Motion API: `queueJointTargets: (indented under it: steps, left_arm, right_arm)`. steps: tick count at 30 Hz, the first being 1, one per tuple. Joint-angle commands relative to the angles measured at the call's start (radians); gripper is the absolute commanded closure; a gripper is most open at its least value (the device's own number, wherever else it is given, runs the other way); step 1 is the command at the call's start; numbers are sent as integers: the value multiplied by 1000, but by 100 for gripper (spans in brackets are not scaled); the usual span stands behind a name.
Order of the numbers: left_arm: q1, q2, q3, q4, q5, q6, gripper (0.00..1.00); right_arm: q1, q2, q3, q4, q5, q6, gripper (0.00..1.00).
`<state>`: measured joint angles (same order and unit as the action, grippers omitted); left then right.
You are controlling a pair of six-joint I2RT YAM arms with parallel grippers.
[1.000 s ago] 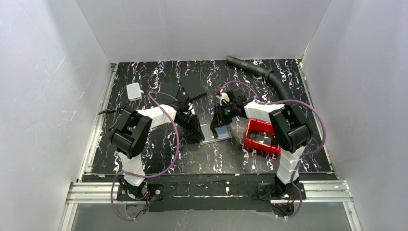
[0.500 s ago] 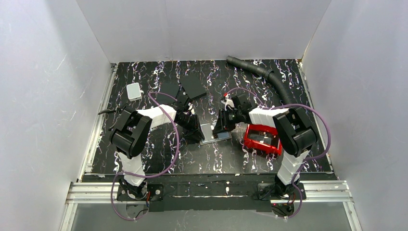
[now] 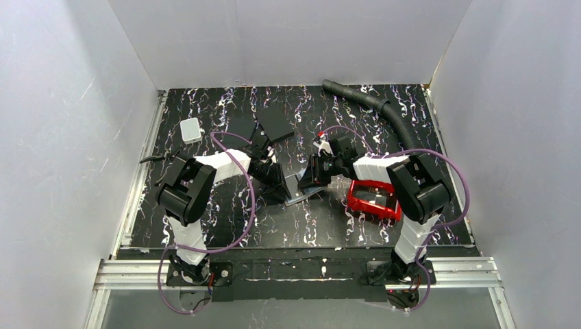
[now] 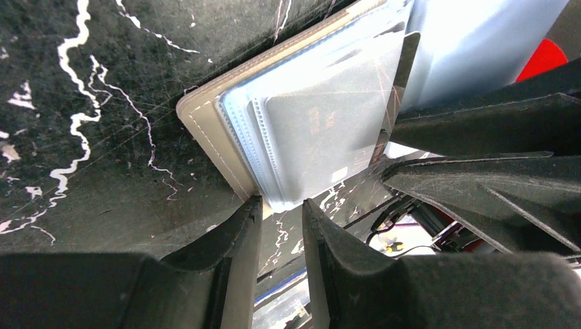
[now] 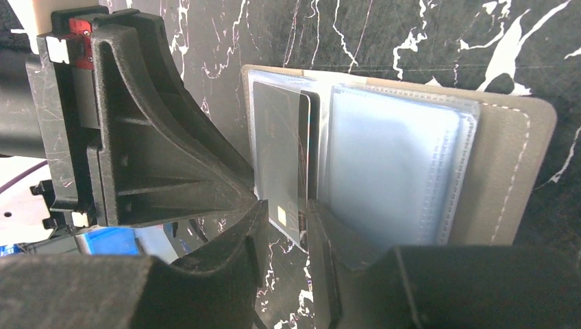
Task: Put the credit cards into the card holder
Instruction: Insert the credit card into the card holder, then pick up the credit card from the card holder.
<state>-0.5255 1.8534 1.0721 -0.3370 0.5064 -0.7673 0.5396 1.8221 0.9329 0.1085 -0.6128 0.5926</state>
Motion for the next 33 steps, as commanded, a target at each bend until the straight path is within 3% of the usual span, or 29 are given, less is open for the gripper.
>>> queueJointTargets:
  steps: [1, 11, 19, 24, 27, 33]
  left_arm:
    - [4, -32, -18, 3, -21, 5, 73]
    - [3, -68, -9, -20, -42, 29, 69]
    - [12, -169, -1, -79, -67, 83, 45]
    - [16, -237, -3, -87, -40, 93, 41]
    - [16, -288, -17, -43, 11, 84, 38]
    - [-37, -317, 1, 145, 129, -4, 34]
  right_arm:
    - [23, -21, -22, 48, -41, 26, 65]
    - [25, -20, 1, 11, -39, 4, 64]
    - [1, -108, 200, -396, 160, -208, 51]
    - [-31, -250, 275, -643, 364, -288, 37]
    - [-144, -405, 190, -681, 417, -273, 31]
    - [-496, -644, 35, -774, 396, -291, 27]
